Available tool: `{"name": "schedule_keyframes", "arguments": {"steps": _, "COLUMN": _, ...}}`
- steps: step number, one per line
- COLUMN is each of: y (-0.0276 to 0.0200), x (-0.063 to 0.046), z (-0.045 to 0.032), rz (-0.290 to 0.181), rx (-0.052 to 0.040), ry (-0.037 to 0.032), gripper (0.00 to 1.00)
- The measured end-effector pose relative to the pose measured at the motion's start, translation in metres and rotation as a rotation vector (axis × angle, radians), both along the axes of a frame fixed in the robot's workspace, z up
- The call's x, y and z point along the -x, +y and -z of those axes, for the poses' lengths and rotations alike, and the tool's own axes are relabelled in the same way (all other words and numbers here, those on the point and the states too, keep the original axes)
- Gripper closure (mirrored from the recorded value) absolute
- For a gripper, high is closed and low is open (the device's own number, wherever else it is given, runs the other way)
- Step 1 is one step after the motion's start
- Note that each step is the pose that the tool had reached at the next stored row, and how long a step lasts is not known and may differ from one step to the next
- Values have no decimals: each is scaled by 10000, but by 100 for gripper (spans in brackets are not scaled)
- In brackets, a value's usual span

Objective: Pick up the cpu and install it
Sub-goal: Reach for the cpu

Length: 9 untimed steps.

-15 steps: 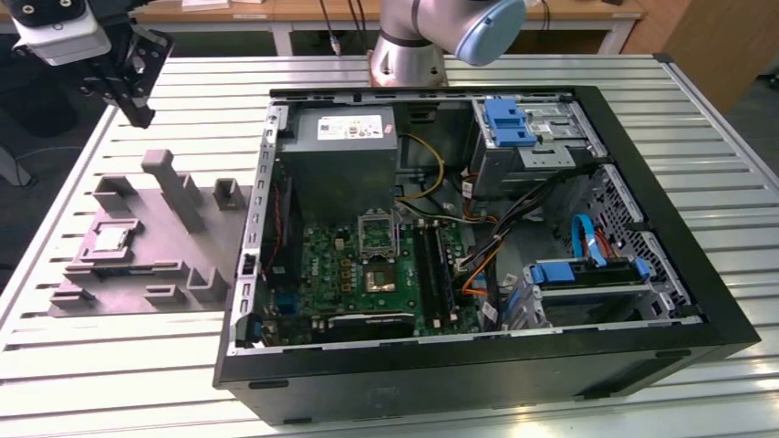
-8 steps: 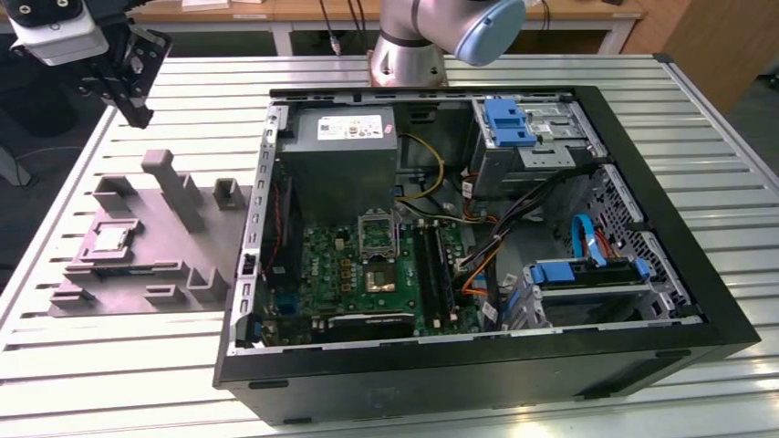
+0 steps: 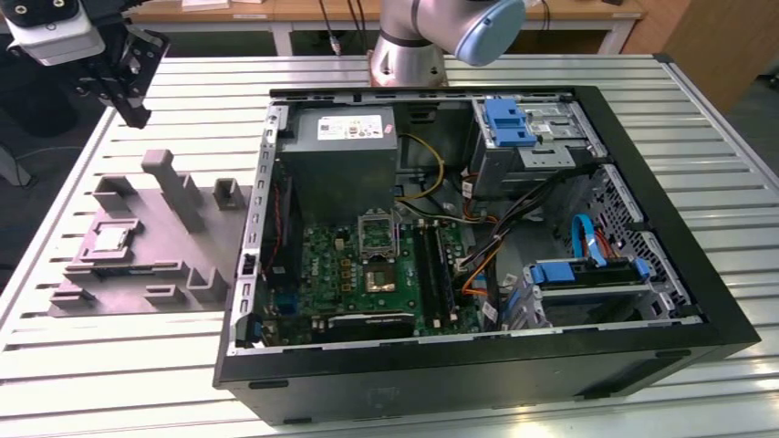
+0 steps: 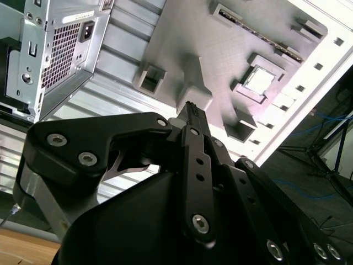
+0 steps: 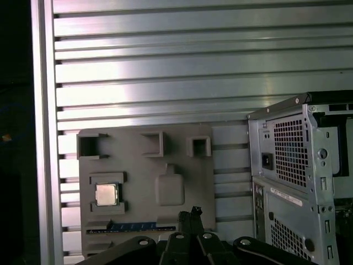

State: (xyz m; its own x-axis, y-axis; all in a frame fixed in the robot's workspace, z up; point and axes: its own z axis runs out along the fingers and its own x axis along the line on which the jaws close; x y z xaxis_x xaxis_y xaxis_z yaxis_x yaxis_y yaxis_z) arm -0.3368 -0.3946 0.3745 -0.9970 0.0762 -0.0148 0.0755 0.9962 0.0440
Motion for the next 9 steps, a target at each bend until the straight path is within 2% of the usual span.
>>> {"name": "schedule_keyframes", "arguments": {"steps": 9, "y": 0, "x": 28, "z": 1, "rz": 0, "rx": 0, "ry": 0, "gripper": 89}}
